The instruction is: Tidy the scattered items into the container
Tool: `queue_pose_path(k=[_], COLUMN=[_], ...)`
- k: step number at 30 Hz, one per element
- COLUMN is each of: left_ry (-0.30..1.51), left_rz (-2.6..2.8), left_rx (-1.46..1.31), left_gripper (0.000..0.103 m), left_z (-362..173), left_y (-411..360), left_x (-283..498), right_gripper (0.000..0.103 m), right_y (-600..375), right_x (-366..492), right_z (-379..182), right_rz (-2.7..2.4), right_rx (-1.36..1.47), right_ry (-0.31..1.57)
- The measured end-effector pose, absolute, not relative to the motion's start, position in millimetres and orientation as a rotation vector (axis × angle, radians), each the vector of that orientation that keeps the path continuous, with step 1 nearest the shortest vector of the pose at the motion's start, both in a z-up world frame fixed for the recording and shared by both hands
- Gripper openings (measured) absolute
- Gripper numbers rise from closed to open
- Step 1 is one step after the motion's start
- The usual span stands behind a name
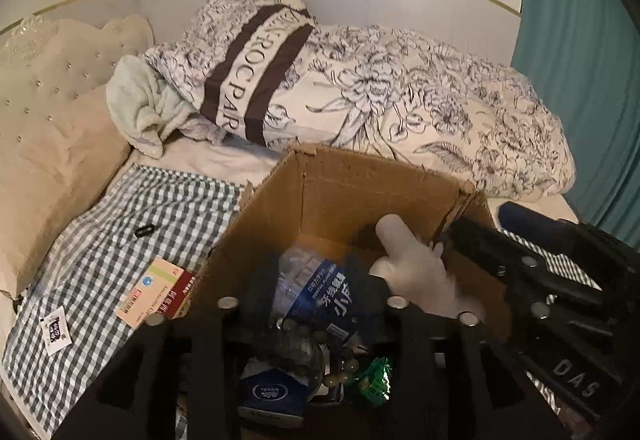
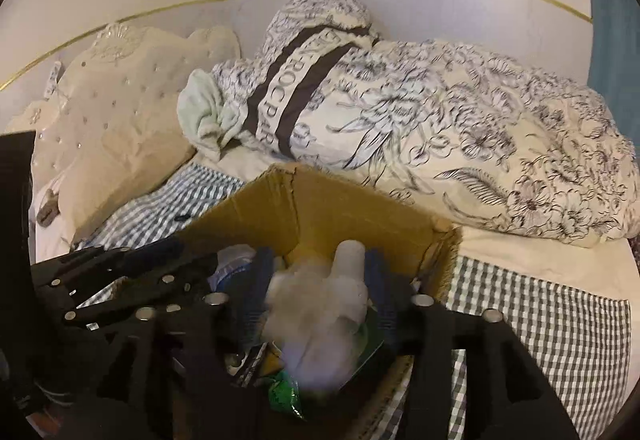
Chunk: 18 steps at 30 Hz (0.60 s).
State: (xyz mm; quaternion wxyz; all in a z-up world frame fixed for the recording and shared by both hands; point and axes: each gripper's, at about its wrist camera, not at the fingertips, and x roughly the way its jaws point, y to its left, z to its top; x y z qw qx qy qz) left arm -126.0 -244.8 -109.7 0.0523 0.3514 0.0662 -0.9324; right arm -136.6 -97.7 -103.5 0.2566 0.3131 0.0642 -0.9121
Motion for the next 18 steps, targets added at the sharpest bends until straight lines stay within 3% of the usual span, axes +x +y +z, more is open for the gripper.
queue_pose_path(k=[8,11,18], left_ry=[0.183,0.163,0.155], left_rz=[-2.825,-2.816,-2.809], left_rx=[1.003,0.972,0.911], left_gripper=[0.075,0.09,0.103], left_z=[-91,-83,-63], left_y=[-240,-236,-228], left_x=[-115,-110,-96], right_gripper=[0.062,0.074,0.095], right_y=[-74,-64,-35], right_x=[-128,-124,-111], right_z=[-86,-78,-54], right_rz=[-2.516,-2.531,-2.603], right_rx=[0.813,0.797,0.735], right_ry=[0.122,0.105,0.054])
